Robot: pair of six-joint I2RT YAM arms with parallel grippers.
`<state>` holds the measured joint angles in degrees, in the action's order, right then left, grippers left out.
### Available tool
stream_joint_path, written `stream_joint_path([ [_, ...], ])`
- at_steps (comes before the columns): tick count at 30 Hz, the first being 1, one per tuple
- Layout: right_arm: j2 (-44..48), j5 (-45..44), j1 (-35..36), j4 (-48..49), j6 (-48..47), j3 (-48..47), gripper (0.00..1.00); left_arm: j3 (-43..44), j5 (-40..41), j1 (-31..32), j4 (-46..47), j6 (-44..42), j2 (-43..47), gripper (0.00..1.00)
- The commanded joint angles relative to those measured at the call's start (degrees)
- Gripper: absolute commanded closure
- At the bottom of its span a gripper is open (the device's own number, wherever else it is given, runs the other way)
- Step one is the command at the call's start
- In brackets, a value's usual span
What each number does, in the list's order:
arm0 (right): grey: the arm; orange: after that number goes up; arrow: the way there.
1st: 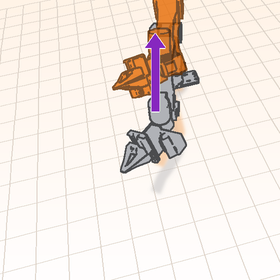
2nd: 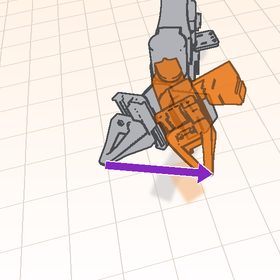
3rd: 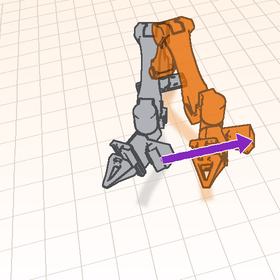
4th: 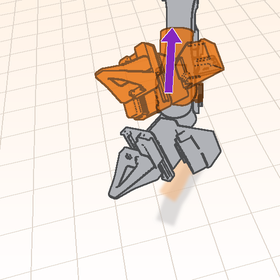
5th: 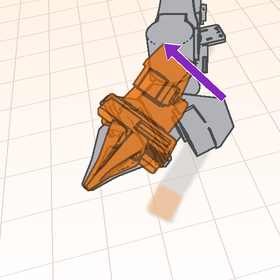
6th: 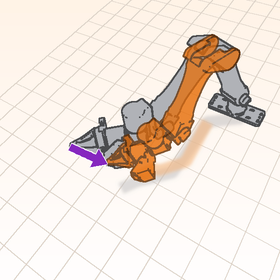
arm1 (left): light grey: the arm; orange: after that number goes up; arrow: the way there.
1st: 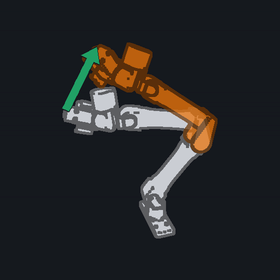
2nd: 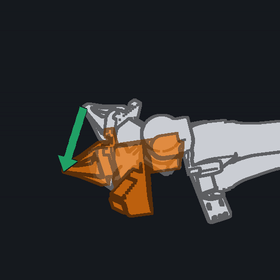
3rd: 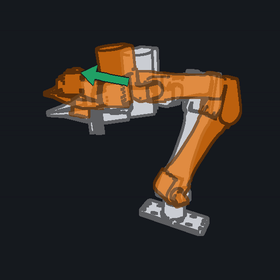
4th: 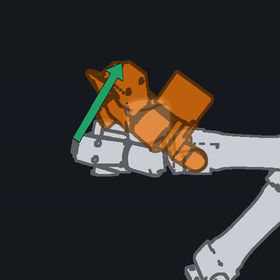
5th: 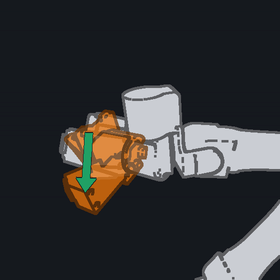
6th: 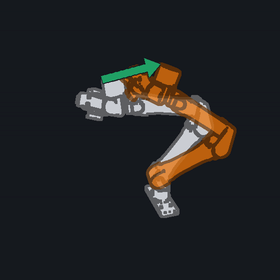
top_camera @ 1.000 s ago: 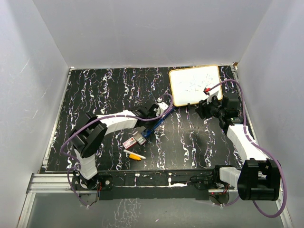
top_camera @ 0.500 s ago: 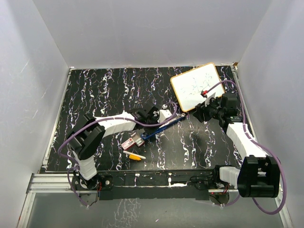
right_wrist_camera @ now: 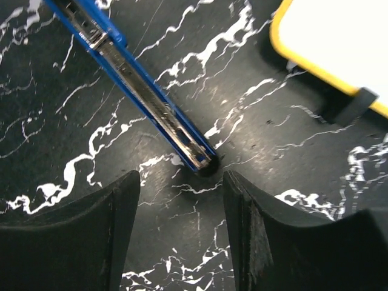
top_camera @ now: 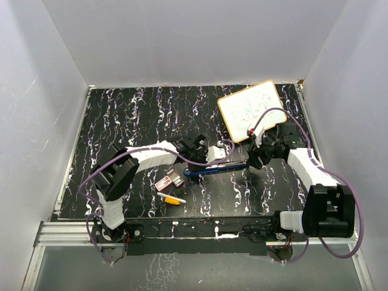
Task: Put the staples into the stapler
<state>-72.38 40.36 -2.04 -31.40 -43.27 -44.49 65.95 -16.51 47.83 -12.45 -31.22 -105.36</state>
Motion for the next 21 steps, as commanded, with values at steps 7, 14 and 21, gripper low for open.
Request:
stream_joint_path([
  [7,-2.2,-1.1,-0.4,-2.1,-11.8,2.7,0.29,4.2,-8.8,-1.1,-2.4,-4.5,-1.7,0.62],
  [14,-3.9,-4.0,-0.5,2.4,-12.0,4.0,0.27,3.3,-9.3,-2.4,-0.9,-4.2,1.5,0.38],
  [21,-4.7,-6.1,-0.9,5.2,-13.2,5.5,0.26,2.6,-14.9,-5.9,-4.0,-5.2,7.8,0.28],
])
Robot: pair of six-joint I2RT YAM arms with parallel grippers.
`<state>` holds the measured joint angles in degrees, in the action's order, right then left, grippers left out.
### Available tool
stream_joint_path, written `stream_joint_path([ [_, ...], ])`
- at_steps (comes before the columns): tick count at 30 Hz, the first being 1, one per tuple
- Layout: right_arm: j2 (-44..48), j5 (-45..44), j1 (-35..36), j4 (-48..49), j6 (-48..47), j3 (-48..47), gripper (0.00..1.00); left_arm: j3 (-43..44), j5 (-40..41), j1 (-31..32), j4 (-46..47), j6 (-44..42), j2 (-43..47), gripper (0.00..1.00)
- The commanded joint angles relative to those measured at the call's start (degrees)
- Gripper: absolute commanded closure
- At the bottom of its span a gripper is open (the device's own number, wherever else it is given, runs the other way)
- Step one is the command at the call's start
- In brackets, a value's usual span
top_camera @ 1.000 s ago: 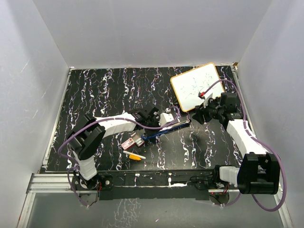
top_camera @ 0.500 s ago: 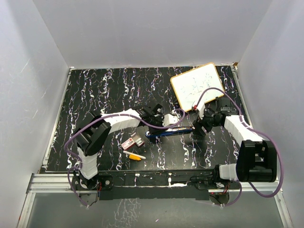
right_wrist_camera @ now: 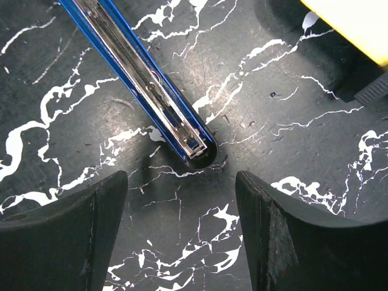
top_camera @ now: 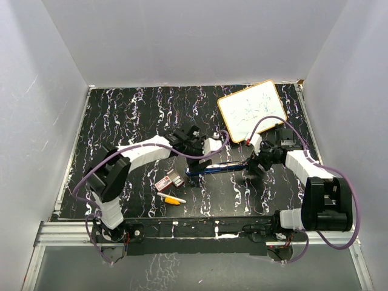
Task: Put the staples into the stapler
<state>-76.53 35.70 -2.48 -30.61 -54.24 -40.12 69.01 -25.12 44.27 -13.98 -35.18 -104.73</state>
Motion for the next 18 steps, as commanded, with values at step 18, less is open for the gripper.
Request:
stream_joint_path([
  [18,-7.8,2.0,-0.5,7.2,-2.6,-0.2,0.35,-4.7,-10.5,-7.6,10.4,5.8,4.9,0.34],
])
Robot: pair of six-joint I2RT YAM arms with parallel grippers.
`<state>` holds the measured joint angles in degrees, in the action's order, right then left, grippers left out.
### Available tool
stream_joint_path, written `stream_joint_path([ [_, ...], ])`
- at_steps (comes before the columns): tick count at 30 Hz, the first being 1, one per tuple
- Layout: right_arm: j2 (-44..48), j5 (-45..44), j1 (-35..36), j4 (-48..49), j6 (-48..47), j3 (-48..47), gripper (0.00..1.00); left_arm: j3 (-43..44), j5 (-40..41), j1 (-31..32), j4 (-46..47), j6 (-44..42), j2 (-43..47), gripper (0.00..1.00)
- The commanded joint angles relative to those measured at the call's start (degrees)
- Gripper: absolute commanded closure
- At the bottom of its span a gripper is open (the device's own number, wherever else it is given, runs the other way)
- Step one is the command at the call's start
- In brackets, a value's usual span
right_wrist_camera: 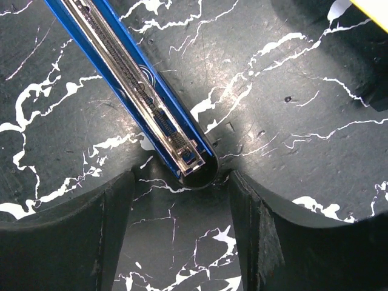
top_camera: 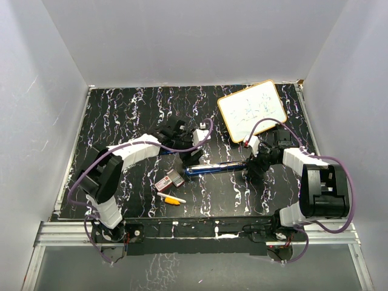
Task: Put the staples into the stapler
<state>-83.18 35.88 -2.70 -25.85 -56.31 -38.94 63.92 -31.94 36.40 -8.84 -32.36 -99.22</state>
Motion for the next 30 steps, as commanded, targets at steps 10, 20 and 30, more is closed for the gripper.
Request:
stream_joint_path([
  [10,-2.5,2.7,-0.3,2.7,0.5,-1.9,0.46,0.3,-3.5,1.3,15.1,14.5,-4.6,0.35],
  [20,-2.8,2.9,-0.2,1.4,0.8,-3.1,0.59,1.0,-1.6,4.0,15.1,13.8,-7.5,0.35],
  [30,-2.4,2.8,-0.2,0.3,0.8,-3.4,0.66,1.4,0.7,4.7,14.4,12.9,-8.8,0.35],
])
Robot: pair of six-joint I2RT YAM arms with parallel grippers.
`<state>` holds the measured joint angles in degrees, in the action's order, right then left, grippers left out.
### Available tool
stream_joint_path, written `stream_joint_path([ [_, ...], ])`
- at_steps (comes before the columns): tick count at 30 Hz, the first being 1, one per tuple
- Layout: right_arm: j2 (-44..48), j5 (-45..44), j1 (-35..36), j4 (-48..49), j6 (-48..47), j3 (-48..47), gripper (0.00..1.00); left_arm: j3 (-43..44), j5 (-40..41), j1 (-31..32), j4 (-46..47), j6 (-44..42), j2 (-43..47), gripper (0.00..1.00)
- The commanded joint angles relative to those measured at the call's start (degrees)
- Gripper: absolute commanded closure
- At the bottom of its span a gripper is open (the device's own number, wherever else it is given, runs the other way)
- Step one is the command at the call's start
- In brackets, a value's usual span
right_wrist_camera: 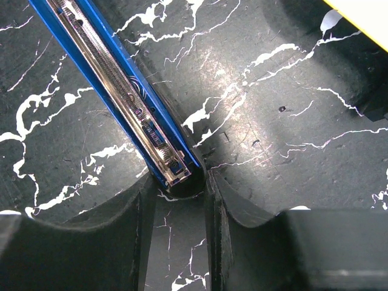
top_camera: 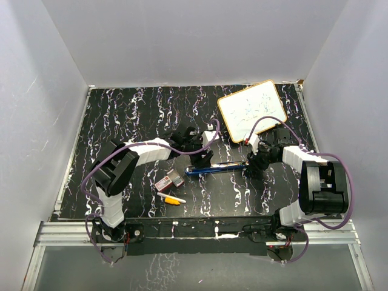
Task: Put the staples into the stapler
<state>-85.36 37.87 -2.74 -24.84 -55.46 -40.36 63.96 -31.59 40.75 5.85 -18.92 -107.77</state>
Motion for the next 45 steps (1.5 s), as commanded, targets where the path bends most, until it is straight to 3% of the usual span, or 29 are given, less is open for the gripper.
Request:
stream_joint_path([
  [1,-0.1,0.7,-0.2,-0.7,0.0,-1.9,0.66,1.3,0.4,0.3,-0.2,-0.6,-0.3,0.35],
  [10,0.0,0.4,-0.2,-0.9,-0.2,-1.6,0.68,1.3,-1.2,0.4,1.1,0.6,0.6,0.36],
  [25,0.3,0.0,-0.2,-1.2,-0.3,-1.3,0.70,1.8,3.1,0.3,-0.9,-1.9,-0.8,0.38],
  [38,2.2,6.7,-0.2,-8.9,-0.2,-6.7,0.89,-1.1,4.4,0.8,-0.2,-3.5,-1.5,0.39],
  [45,4.6,10.4,0.0,-13.0,0.7,-10.4,0.91,-3.6,5.2,1.1,1.4,-3.9,-1.3,0.40],
])
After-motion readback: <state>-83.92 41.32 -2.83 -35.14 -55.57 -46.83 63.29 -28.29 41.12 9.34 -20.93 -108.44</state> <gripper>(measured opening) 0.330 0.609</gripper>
